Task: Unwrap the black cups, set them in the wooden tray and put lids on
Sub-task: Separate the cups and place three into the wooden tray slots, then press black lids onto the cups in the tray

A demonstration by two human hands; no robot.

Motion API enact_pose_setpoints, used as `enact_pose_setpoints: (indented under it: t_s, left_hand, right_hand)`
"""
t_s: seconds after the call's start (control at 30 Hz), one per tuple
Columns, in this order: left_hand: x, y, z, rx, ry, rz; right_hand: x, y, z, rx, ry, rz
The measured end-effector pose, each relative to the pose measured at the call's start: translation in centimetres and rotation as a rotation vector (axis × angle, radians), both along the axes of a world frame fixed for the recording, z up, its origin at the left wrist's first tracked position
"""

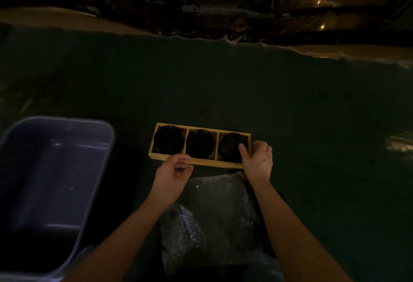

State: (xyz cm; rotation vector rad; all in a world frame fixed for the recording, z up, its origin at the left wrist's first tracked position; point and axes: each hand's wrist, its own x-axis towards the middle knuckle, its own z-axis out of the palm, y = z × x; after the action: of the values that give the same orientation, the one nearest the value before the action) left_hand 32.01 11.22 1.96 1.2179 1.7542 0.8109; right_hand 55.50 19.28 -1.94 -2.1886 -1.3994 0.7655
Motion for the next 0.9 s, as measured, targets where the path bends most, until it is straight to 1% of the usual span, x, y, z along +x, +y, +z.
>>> enact_pose_setpoints:
  t_s: [0.1,0.27,0.4,0.6,0.8,0.9]
  left_hand:
    - [-0.4,-1.1,0.0,0.004,0.039,-0.019]
    - [-0.9,-3.2,0.2,0.050,0.135,-0.112]
    - [-0.7,-5.0,0.4,0.115,0.241,-0.263]
    - [2.3,-5.8,1.0,0.212,0.306,-0.473]
    - [8.1,-4.5,2.9,0.373,0.291,-0.667]
    - [11.1,-3.9,3.2,0.422,0.267,-0.766]
  right_hand:
    - [1.0,-2.7,0.5,0.020,0.164,-0.010]
    - [2.9,-8.2,1.1,0.071,0.244,-0.072]
    - [4.2,-12.7,1.4,0.084,0.243,-0.166]
    - [5.8,-19.3,0.4,0.073,0.242,-0.371]
    - [6.6,-25.1,-0.2,0.056,0.250,-0.519]
    - [6.8,-27.3,-0.6,0.055,0.271,-0.565]
